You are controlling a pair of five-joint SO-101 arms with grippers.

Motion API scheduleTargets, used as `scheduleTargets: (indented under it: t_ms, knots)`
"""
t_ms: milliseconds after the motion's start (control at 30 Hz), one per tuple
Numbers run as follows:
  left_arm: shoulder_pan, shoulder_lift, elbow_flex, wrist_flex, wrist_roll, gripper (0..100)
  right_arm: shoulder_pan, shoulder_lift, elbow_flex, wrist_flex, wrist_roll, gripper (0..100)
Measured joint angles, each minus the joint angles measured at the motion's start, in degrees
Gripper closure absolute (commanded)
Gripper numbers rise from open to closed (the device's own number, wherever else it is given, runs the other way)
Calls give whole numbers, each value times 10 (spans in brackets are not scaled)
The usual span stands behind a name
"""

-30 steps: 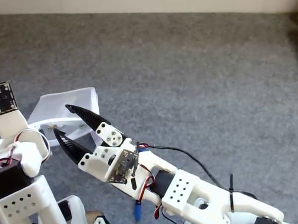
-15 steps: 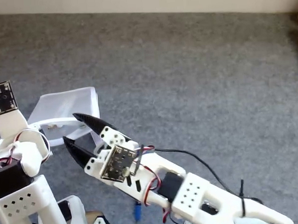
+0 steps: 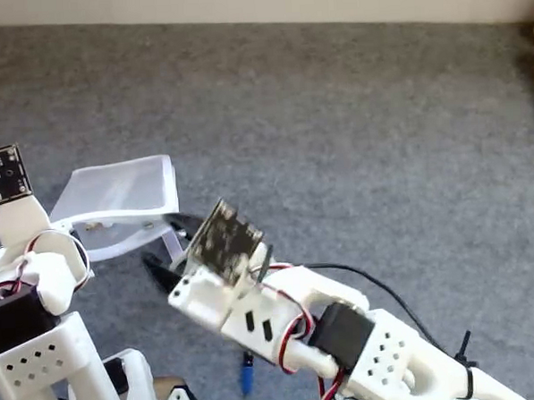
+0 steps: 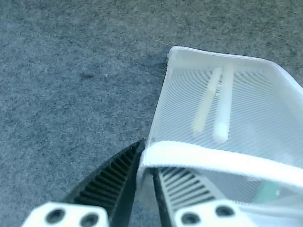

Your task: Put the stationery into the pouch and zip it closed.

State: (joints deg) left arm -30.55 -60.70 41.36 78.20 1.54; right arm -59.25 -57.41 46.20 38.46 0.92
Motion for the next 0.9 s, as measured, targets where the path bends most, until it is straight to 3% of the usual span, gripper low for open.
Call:
scheduleTargets:
  t_ms: [400,633,900]
  knots:
    - [0,1,0,0,0,993,80,-7,-15,205,-164,824]
    - [0,1,0,0,0,993,83,-7,-15,258,-246,824]
    - [0,1,0,0,0,993,82,1,0,263,-268,824]
